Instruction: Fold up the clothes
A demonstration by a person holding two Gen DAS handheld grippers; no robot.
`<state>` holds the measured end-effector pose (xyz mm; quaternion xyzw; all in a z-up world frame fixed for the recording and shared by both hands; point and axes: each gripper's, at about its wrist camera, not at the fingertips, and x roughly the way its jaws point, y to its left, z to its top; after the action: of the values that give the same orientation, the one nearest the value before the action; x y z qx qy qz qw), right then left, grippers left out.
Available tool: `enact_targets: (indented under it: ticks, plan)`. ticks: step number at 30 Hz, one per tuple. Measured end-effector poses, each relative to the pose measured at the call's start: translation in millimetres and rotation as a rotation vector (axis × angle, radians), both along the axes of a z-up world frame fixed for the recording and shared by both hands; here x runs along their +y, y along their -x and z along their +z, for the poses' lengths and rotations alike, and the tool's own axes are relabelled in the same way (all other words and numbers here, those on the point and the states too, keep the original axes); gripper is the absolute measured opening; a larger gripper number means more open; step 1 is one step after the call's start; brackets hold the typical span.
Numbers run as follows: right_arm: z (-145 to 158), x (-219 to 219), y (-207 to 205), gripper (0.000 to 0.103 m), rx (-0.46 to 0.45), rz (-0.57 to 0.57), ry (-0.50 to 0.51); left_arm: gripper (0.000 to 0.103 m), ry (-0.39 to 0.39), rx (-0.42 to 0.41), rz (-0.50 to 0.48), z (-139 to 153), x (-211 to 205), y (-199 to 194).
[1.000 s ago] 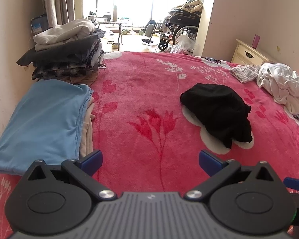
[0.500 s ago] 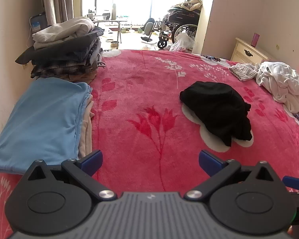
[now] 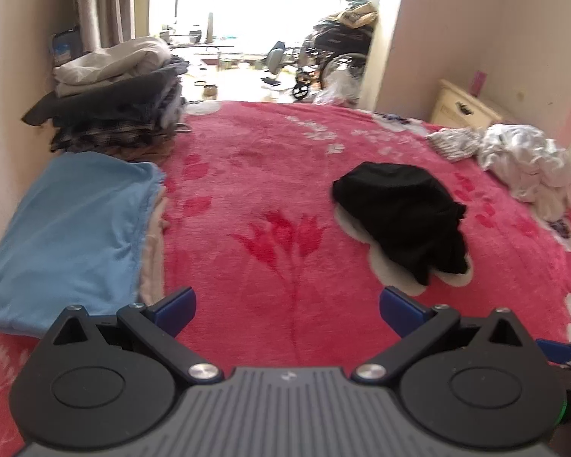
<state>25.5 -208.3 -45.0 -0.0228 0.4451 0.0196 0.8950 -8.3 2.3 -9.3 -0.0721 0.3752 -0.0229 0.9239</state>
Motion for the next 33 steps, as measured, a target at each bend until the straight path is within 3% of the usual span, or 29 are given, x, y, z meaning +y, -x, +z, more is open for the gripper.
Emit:
enact_targets:
  ticks: [4, 16, 24, 33]
  plan:
    - [0.5, -6.6, 1.1, 0.102, -0.027, -0.012, -0.008, 0.103, 0.073, -0.030, -0.015, 1.0, 2.1, 1.2]
    - [-2.9, -28.7, -4.7, 0.102, -0.135, -0.005, -0.092, 0.103, 0.071, 0.002, 0.005, -17.9, -13.7, -19.0]
    - [-12.0, -43.9, -17.1, 0.102, -0.157, 0.097, -0.306, 0.103, 0.043, -0.024, -0.018, -32.5, -20.3, -37.5]
    - [-32.7, -66.9, -52.2, 0.102, -0.102, 0.070, -0.185, 0.103, 0.037, -0.031, -0.083, -49.7, -34.1, -83.6]
